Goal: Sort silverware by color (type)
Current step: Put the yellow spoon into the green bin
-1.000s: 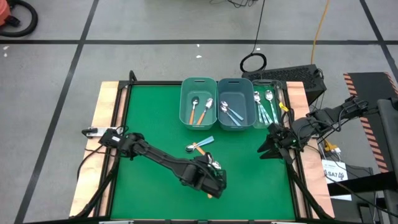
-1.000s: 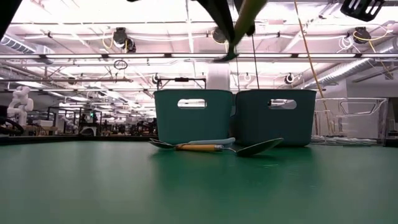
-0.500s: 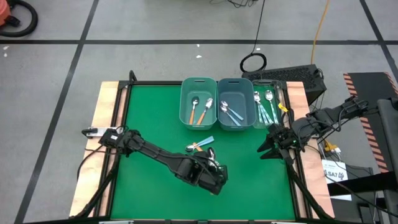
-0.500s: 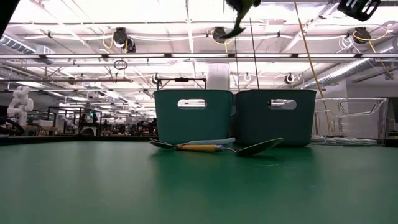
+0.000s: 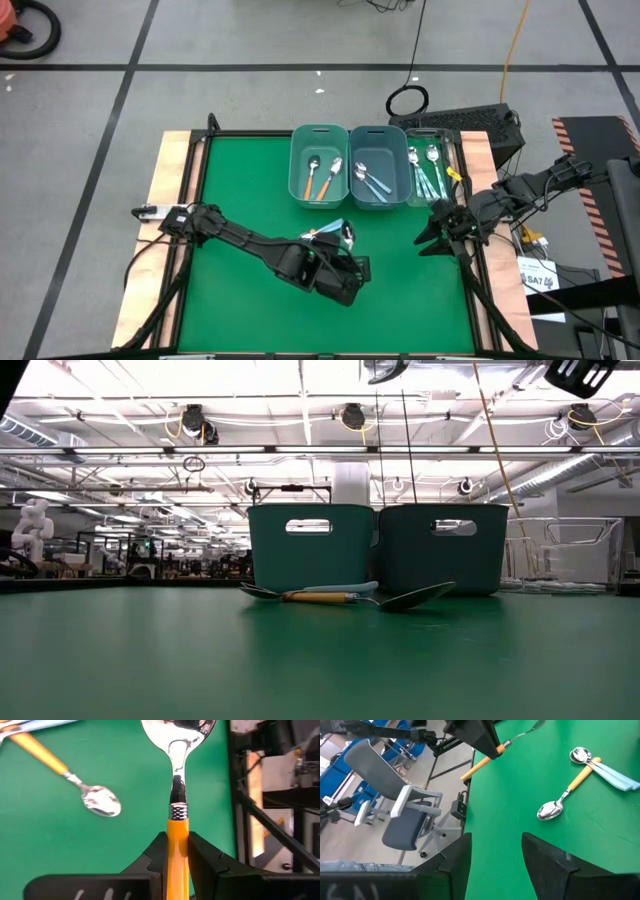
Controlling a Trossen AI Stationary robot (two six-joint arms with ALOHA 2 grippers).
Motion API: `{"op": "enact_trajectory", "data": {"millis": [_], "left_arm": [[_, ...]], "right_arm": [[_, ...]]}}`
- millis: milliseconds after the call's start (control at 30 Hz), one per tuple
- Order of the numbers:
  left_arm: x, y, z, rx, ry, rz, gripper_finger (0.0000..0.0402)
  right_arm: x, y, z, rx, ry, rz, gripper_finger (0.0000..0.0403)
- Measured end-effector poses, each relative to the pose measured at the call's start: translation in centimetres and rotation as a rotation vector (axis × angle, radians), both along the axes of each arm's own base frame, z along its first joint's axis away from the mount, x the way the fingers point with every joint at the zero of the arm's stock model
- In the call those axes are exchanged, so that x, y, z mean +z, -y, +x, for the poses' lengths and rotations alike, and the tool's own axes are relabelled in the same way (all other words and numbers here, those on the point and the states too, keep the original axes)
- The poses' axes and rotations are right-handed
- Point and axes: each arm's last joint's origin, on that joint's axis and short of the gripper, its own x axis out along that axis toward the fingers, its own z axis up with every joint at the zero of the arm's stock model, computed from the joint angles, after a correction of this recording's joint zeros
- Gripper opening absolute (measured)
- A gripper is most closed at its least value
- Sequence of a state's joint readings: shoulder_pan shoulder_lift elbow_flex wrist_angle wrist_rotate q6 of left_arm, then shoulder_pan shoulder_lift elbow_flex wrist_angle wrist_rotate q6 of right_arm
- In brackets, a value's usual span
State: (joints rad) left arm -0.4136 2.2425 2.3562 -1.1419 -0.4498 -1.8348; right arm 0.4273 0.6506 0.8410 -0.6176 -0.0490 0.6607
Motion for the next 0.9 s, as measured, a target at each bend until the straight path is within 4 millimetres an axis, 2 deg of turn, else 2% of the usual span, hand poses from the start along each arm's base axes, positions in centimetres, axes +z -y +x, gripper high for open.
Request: {"op": "enact_trajectory", "data": {"millis": [233, 400, 500, 667, 900], "left_arm": [[1.2, -0.3, 0.0, -0.047, 0.051, 0.083, 0.0054], [1.3, -2.2, 0.5, -0.074, 0.024, 0.166, 0.0054], [2.4, -4.2, 0.5, -0.090, 0.019, 0.210, 0.0054], [4.8, -8.8, 0.1, -0.121, 0.003, 0.297, 0.0054], [8.5, -15.9, -2.5, -0.198, -0.102, 0.471, 0.0054]], "right_arm": [[-0.1, 0.0, 0.0, -0.003, -0.008, 0.002, 0.0166], [-0.1, 0.1, 0.0, -0.032, -0.014, 0.006, 0.0167], [-0.1, 0.2, 0.0, -0.074, -0.025, 0.016, 0.0166], [-0.1, 0.3, 0.1, -0.154, -0.032, 0.033, 0.0166], [-0.1, 0.7, 0.2, -0.296, -0.007, -0.003, 0.0166]]}}
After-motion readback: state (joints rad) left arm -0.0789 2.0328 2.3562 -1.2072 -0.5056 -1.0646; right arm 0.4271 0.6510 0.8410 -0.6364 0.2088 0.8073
